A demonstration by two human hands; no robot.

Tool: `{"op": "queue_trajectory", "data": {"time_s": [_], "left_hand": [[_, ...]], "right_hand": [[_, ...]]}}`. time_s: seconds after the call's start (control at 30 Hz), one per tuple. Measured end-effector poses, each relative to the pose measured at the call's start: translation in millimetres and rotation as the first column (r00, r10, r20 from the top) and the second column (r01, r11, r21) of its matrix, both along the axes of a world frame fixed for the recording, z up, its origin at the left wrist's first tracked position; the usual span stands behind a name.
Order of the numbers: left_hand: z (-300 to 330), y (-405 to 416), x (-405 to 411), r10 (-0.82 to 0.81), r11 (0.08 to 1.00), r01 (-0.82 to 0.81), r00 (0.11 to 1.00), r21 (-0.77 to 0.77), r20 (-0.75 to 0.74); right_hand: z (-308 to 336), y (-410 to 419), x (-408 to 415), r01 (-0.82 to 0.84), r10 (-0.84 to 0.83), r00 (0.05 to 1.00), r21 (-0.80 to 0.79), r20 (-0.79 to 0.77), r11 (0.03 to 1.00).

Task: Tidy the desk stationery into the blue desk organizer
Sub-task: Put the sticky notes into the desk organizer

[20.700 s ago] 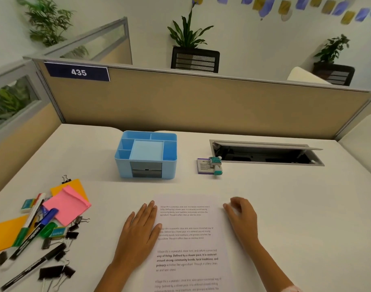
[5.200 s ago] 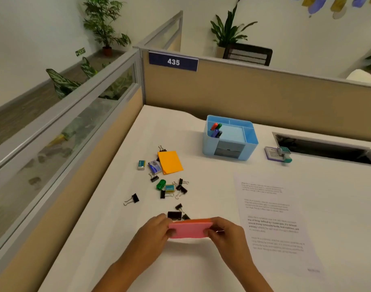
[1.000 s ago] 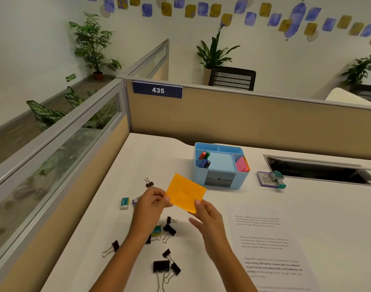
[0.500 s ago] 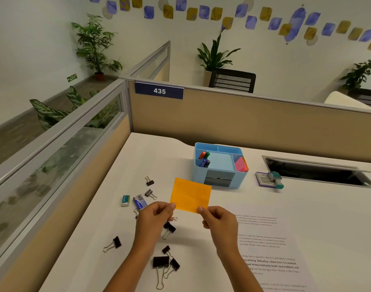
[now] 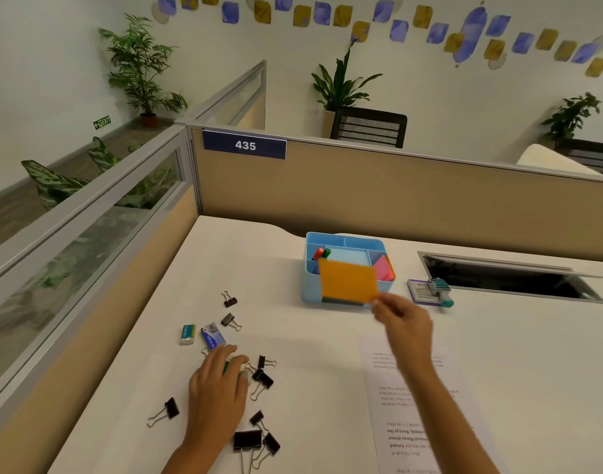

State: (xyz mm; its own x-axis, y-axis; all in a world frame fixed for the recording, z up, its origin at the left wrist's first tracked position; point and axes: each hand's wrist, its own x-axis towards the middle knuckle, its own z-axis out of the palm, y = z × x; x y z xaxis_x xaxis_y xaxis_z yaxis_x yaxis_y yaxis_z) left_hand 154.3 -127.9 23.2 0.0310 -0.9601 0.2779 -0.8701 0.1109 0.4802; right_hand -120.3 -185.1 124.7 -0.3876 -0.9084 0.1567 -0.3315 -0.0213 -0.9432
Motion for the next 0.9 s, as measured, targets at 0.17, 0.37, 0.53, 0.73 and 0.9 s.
{"op": "queue_trajectory", "data": {"time_s": [0.17, 0.37, 0.53, 0.73, 0.9], "left_hand": [[-3, 5, 6, -0.015, 0.998, 0.011, 0.998, 0.067, 0.067], [-8, 2, 5, 0.017, 0.996, -0.024, 0.998, 0.092, 0.067], [-11, 1, 5, 0.031, 0.995, -0.036, 0.998, 0.088, 0.057], [-10, 2, 4, 0.024, 0.996, -0.029, 0.998, 0.087, 0.053], [-9, 6, 3, 0.020, 0.995, -0.024, 0.999, 0.094, 0.047]], "right_hand": [[33, -43, -50, 0.253, -0.310, 0.907, -0.219, -0.286, 0.942], [25, -80, -66, 0.263, -0.269, 0.812, -0.086, -0.518, 0.961], [13, -101, -65, 0.318, -0.226, 0.766, 0.049, -0.602, 0.947], [4, -118, -49, 0.314, -0.159, 0.755, 0.137, -0.637, 0.940], [-12, -118, -40, 0.319, -0.106, 0.737, 0.206, -0.667, 0.925]]}}
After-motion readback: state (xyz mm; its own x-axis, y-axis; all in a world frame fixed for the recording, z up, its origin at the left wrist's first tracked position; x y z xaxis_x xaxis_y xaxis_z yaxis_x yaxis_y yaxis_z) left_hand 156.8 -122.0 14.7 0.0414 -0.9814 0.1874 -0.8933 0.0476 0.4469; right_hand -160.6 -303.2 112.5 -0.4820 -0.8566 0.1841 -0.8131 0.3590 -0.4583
